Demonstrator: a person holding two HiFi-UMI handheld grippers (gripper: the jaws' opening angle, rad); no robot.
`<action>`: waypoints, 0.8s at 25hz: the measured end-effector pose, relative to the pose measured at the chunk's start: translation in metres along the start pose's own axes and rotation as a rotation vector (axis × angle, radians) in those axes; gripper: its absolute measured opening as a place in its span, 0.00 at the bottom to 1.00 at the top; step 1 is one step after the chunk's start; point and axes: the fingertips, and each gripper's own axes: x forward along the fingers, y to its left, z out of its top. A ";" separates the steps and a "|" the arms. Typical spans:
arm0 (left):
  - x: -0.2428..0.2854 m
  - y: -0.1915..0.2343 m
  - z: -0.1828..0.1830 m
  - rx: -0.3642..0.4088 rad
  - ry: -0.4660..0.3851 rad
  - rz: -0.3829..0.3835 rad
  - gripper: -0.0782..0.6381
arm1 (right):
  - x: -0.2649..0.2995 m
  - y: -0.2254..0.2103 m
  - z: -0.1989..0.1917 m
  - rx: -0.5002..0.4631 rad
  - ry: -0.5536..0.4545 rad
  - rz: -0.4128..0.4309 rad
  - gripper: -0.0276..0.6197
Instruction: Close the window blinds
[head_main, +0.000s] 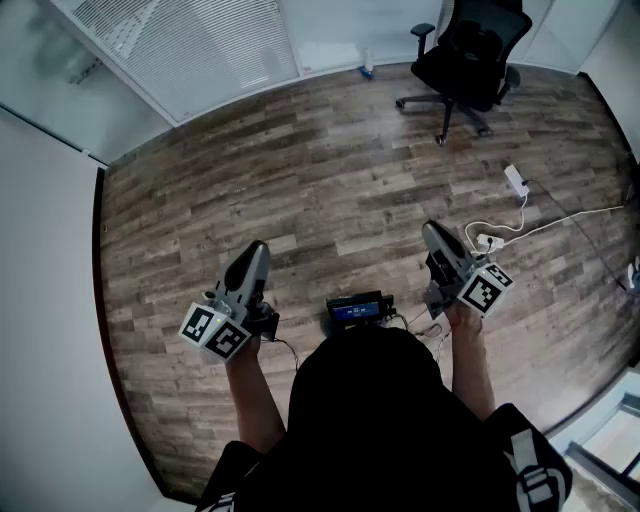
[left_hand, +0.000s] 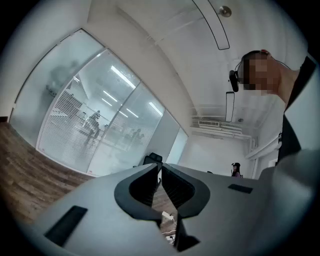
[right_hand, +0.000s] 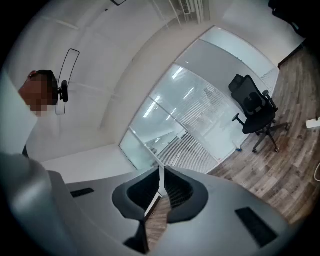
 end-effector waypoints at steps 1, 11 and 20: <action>0.006 0.005 0.006 0.016 -0.010 -0.004 0.13 | 0.010 0.000 0.005 -0.008 -0.011 0.013 0.10; 0.018 0.018 0.008 0.035 -0.013 0.002 0.13 | 0.032 -0.007 0.004 -0.009 -0.004 0.039 0.10; 0.031 0.025 -0.005 0.026 0.016 0.017 0.13 | 0.036 -0.028 -0.003 0.013 0.014 0.037 0.10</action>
